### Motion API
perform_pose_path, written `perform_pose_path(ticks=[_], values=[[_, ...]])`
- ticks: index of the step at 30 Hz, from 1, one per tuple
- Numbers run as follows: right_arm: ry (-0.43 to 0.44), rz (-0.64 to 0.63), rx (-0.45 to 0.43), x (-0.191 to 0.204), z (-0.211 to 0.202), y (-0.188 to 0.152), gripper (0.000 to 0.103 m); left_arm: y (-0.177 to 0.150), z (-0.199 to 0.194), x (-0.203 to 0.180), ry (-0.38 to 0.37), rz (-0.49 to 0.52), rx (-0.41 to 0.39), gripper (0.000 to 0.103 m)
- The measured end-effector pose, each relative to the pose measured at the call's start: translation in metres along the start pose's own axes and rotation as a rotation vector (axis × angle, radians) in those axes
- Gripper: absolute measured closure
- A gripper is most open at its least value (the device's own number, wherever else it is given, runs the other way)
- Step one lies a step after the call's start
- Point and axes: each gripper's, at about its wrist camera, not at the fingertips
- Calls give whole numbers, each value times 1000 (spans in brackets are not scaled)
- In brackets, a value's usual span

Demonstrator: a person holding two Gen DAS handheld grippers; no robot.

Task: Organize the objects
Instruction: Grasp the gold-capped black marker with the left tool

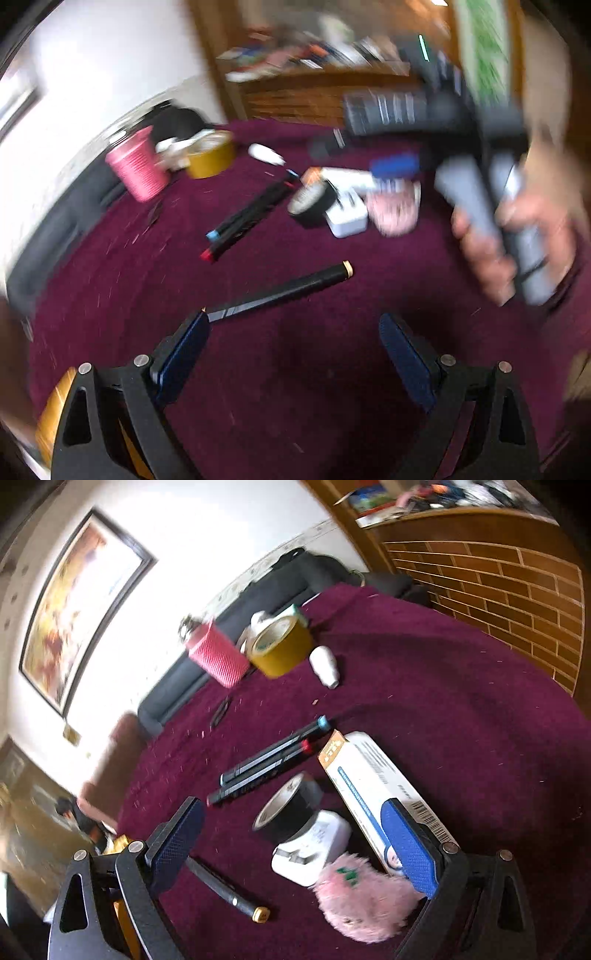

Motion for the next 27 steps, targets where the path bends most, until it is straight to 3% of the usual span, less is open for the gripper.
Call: perform_pose_path(ticks=[5,9,11,12,14,16,21,24,27], values=[[-1,38,-23,-15,-10,6,4,22,70,16,-34,96,148,10],[5,82,7,-25,-1,9,4,26,84,40,-150,-64,203,11],[6,103,15,-29,2,11,4,22,82,45,-220,-127,218,27],[9,109,18,-31,3,12,4,18,77,44,-237,-134,215,31],[6,117,25,-35,5,15,4,11,66,38,-251,-132,222,51],[5,120,33,-35,7,15,3,5,56,31,-275,-139,233,62],[0,120,44,-35,10,14,3,-1,47,11,-206,-132,221,64],[-11,111,38,-34,10,14,3,1,52,7,-164,-177,159,51],[-22,111,36,-36,11,14,3,2,53,5,-133,-243,106,49]])
Point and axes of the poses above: each gripper's, at about its wrist camera, not at the fingertips, and z roughly the way its jaws point, x to its left, y to its top, and after that the axes turned 6 degrees about -y, right-handed
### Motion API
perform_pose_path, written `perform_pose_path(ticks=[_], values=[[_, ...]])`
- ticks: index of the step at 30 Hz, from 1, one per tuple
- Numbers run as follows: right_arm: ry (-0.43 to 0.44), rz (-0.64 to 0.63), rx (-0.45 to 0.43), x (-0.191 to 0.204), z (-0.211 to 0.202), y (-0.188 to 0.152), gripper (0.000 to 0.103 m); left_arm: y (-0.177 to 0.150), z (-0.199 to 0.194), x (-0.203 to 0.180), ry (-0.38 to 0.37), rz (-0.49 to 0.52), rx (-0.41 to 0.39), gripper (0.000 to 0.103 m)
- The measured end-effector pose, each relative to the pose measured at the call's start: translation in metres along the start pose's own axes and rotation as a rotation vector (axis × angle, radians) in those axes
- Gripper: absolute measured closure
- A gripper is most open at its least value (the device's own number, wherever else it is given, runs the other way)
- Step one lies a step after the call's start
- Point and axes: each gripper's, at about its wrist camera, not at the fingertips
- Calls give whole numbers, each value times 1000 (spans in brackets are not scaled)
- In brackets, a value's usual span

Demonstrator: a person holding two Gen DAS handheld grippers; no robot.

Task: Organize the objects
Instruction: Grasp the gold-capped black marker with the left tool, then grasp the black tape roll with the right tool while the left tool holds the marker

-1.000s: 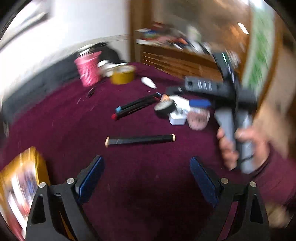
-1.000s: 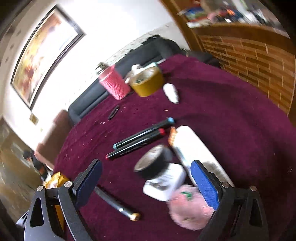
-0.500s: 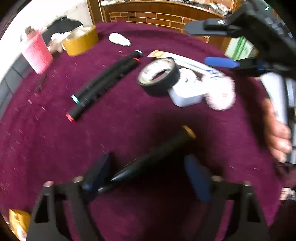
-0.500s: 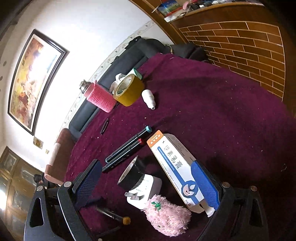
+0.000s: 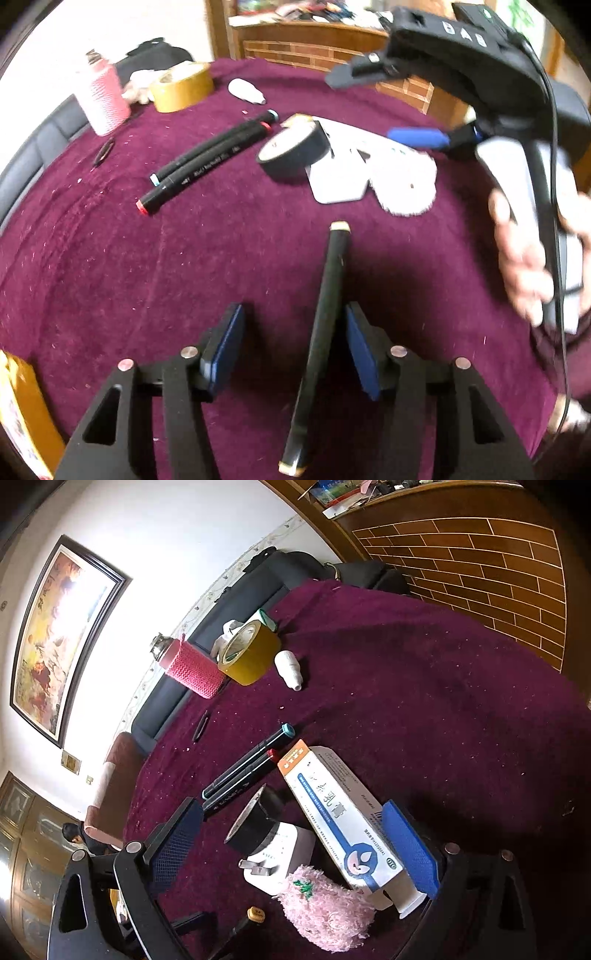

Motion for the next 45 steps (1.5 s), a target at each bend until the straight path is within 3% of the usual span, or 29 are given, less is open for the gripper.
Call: perform_pose_path(ticks=[1,3,6,19,24,26,33,35,37,39,41,45], values=[[-2,4,-1,-1,0,1,3,-1,0,-2,7,-14,-11,58],[-8,11,-5,-4,0,2,3,-5,-4,-8,13,-38,-32,89],[-21,16,-8,-7,1,3,3,-14,-12,-7,-17,-114,-58,89],[-100,-54,-14,1,7,-3,3,-84,-100,6,-6,-345,-268,89],[-164,-86,-27,8,6,-6,3,-103,-108,4,36,-371,-250,89],[-134,-102,-16,16,0,-5,3,-110,-106,3,69,-363,-224,89],[-178,-297,131,63,17,8,5,-124,-76,16,78,-420,-126,89],[-262,-362,172,74,34,10,15,-126,-76,16,79,-417,-138,89],[-311,-400,227,80,51,8,39,-127,-76,17,73,-421,-147,89],[-336,-430,261,87,65,5,51,-129,-77,17,69,-423,-156,89],[-378,-453,274,94,73,1,55,-130,-76,17,65,-423,-165,89],[-384,-440,270,101,77,1,76,-129,-77,22,39,-441,-177,89]])
Point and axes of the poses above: each gripper's, at about its wrist camera, not at the fingertips, and z roughly the way its jaws point, x to its left, y to its top, and after that the axes turned 6 degrees about -y, right-handed
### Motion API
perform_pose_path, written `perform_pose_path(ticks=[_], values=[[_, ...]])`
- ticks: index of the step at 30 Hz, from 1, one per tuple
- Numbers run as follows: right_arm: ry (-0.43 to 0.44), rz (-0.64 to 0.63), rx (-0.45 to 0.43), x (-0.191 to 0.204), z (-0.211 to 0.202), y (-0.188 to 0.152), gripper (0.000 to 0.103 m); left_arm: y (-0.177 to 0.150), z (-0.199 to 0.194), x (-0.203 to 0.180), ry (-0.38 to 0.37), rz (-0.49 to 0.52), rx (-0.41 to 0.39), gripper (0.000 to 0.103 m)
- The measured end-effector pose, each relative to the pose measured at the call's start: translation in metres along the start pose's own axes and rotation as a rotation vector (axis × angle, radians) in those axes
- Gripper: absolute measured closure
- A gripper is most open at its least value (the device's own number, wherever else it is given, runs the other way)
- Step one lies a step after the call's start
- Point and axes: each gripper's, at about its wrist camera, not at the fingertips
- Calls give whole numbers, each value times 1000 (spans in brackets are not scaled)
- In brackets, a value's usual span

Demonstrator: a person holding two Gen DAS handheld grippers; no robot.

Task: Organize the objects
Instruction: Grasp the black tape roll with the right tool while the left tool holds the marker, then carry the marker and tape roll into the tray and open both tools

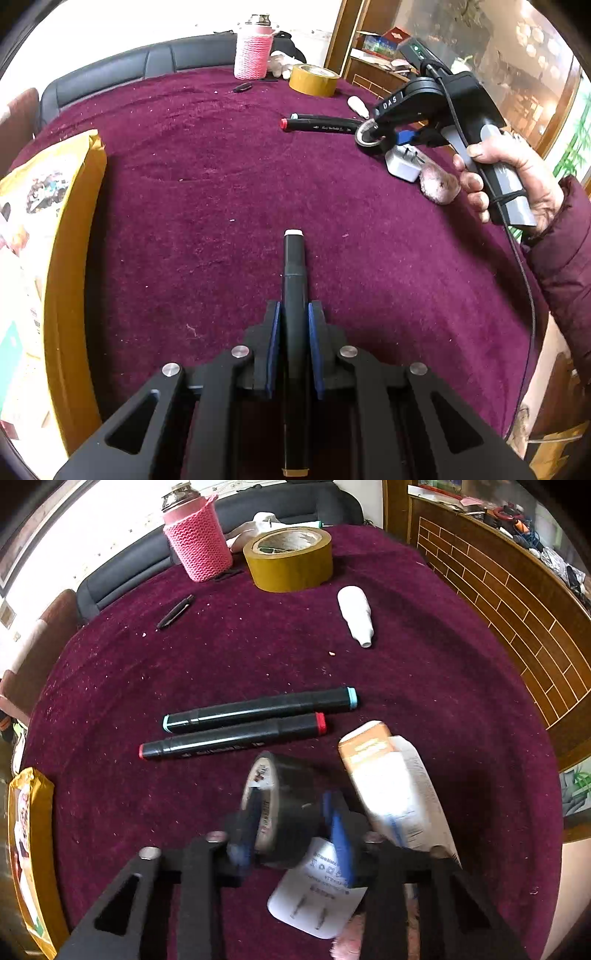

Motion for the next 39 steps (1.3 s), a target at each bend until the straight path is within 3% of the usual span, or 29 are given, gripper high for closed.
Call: perform_pose_path(ticks=[3,7,18,24,29,39], values=[[4,12,-18,1,-7,-3,83,-1,-2,7,-53,-34,-8,89],[33,12,-66,6,-27,-11,84,-2,-12,14,-101,-71,-49,89],[133,-95,-182,41,-91,-54,84,-6,-69,4,-102,-63,-191,89],[218,-168,-192,78,-114,-75,84,-18,-119,15,-39,-74,-276,89],[305,-233,-179,126,-125,-94,83,-34,-155,56,53,-153,-321,89],[430,-392,-106,233,-119,-125,83,-67,-175,137,213,-314,-280,89]])
Point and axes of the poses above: each gripper's, at about its wrist camera, not at the fingertips, and z roughly the way its jaws point, x to its left, y to its top, and after that the axes turned 6 degrees about -y, right-handed
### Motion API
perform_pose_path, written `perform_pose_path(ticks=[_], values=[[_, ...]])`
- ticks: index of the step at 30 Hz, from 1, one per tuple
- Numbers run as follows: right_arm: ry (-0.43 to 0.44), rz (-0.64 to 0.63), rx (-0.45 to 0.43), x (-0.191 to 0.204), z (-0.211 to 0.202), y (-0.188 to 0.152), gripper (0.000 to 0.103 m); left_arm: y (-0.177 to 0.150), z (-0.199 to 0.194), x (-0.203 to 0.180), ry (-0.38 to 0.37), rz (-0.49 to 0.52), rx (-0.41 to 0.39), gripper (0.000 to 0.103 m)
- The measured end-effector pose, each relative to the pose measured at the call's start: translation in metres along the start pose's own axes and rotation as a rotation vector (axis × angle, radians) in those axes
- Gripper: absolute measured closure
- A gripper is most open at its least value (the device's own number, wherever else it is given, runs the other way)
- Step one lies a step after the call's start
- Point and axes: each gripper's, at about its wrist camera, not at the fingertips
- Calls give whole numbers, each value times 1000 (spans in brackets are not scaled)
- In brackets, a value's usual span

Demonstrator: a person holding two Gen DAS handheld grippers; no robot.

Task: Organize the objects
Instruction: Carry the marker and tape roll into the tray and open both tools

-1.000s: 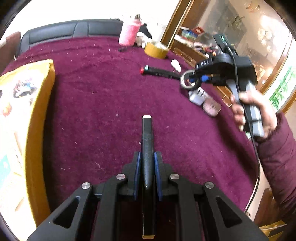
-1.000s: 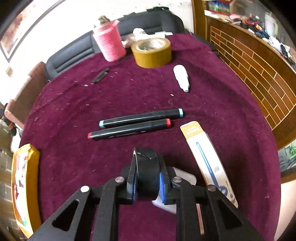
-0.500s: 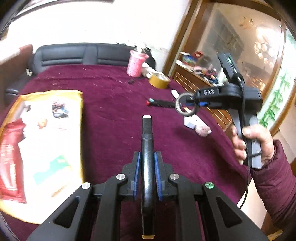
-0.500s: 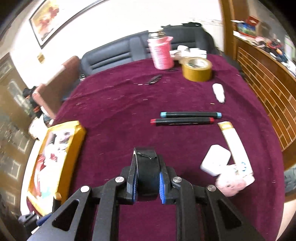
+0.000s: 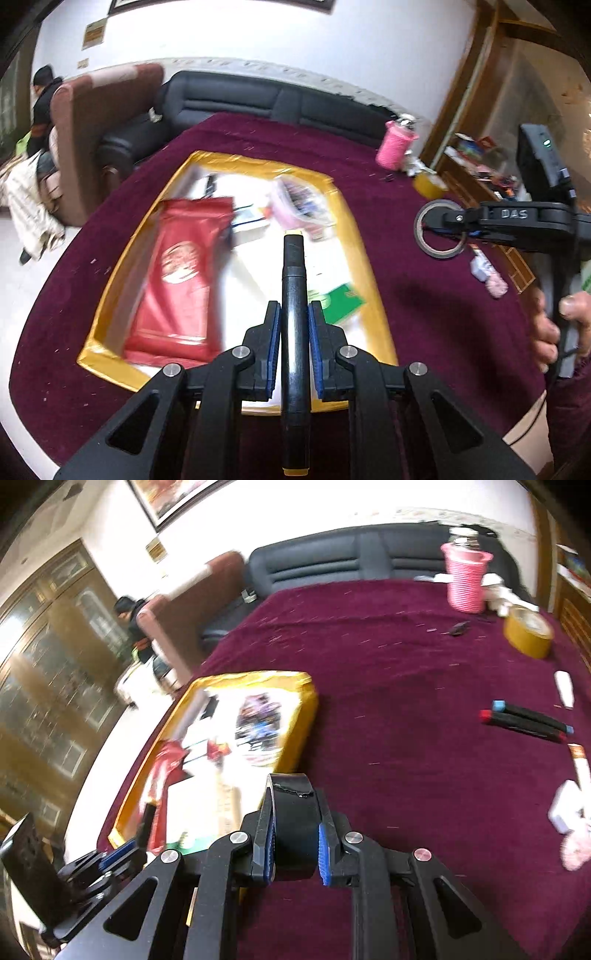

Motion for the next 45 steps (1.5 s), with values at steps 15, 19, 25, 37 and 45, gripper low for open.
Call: perform_pose_path(ticks=[15,19,25,37,45], values=[[-75,-149,142,68,87,14,83,15,51,32,48,-40,112,89],[-120,-169,150,70,103,25,83,20,65,43,44,-76,140,89],[-163,-172,152,69,123,46,83,30,78,41,39,-77,148,89],[-149,-167,177,67,121,41,83,20,78,41,0,-135,163,86],[-136,-142,154,67,105,30,77,17,37,35,-36,-178,72,30]])
Point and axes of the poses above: each gripper's, at about its wrist camera, not at the fingertips, and z roughly the way its jaws point, x to its left, y to its top, and after that the axes turned 6 degrees about -y, right-handed
